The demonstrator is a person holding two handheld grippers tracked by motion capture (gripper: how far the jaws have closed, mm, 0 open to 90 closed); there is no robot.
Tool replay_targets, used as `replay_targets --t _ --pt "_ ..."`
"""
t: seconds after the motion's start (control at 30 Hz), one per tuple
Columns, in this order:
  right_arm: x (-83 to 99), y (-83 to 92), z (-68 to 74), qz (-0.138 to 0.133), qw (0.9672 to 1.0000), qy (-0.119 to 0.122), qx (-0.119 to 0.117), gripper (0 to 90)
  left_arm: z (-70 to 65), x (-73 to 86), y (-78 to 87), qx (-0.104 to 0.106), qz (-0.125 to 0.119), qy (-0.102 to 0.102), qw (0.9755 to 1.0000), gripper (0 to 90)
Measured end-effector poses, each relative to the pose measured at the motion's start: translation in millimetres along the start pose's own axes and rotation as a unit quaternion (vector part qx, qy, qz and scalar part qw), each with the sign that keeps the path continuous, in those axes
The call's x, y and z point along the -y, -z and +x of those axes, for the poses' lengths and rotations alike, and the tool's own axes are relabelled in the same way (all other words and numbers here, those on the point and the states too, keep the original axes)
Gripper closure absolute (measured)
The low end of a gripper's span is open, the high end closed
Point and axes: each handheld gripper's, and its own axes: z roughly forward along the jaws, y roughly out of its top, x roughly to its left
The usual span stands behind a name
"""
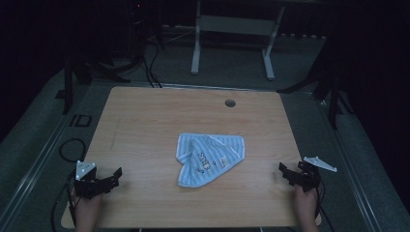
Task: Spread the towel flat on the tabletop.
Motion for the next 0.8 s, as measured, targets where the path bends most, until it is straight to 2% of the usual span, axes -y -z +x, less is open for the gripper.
replay_targets --t 0.27,0.33,0.37,0.4,0.43,0.47,0.5,0.53,0.57,0.6,0.63,0.67,0.7,0.73,0.77,0.8 --pt "-0.3 0.1 -0.3 0.002 1.0 0.002 0.0 12.0 2.8 -1.6 2.0 0.008 0.0 0.004 1.0 2.1" --pt "-3.5 0.2 2.8 0.014 0.9997 0.018 -0.007 12.0 6.2 -3.2 3.0 0.02 0.017 0.006 0.9996 2.1" --pt "-3.5 0.2 2.8 0.014 0.9997 0.018 -0.007 12.0 6.2 -3.2 3.0 0.02 0.017 0.006 0.9996 2.1" --pt "-7.0 0.7 4.6 0.026 0.9991 0.022 -0.024 12.0 6.6 -3.8 3.1 0.025 0.025 0.005 0.9994 2.1" --pt "-8.6 0.6 5.5 0.033 0.9987 0.023 -0.033 12.0 6.7 -5.2 2.8 0.032 0.04 -0.006 0.9987 2.1" --pt "-8.6 0.6 5.5 0.033 0.9987 0.023 -0.033 12.0 6.7 -5.2 2.8 0.032 0.04 -0.006 0.9987 2.1" --pt "-10.1 0.6 7.3 0.038 0.998 0.028 -0.042 12.0 6.2 -6.1 2.6 0.034 0.05 -0.014 0.9981 2.1" --pt "-14.4 -1.2 13.6 0.068 0.995 0.049 -0.055 12.0 5.1 -7.5 2.9 0.035 0.06 -0.022 0.9973 2.1" --pt "-15.6 -1.8 15.8 0.075 0.994 0.059 -0.055 12.0 2.4 -10.1 4.3 0.037 0.069 -0.041 0.9961 2.3" --pt "-17.3 -2.8 18.4 0.086 0.9921 0.068 -0.061 12.0 2.4 -10.1 4.3 0.037 0.069 -0.041 0.9961 5.8" --pt "-19.5 -3.5 21.4 0.093 0.9901 0.08 -0.069 12.0 -3.2 -14.5 7.5 0.037 0.074 -0.06 0.9948 6.0" --pt "-20.9 -3.6 22.8 0.097 0.9889 0.087 -0.072 12.5 -5.6 -16.8 8.0 0.042 0.081 -0.066 0.9937 6.0" --pt "-22.8 -4.1 24.2 0.106 0.9868 0.095 -0.076 12.5 -5.6 -16.8 8.0 0.042 0.081 -0.066 0.9937 6.0" --pt "-24.7 -4.4 25.6 0.114 0.985 0.105 -0.077 12.7 -7.5 -19.3 8.7 0.047 0.09 -0.073 0.9922 5.9" --pt "-24.7 -4.4 25.6 0.114 0.985 0.105 -0.077 12.7 -9.4 -22.3 9.0 0.056 0.103 -0.074 0.9903 5.9" --pt "-27.1 -4.4 26.6 0.122 0.9824 0.115 -0.083 13.4 -9.4 -22.3 9.0 0.056 0.103 -0.074 0.9903 5.9"
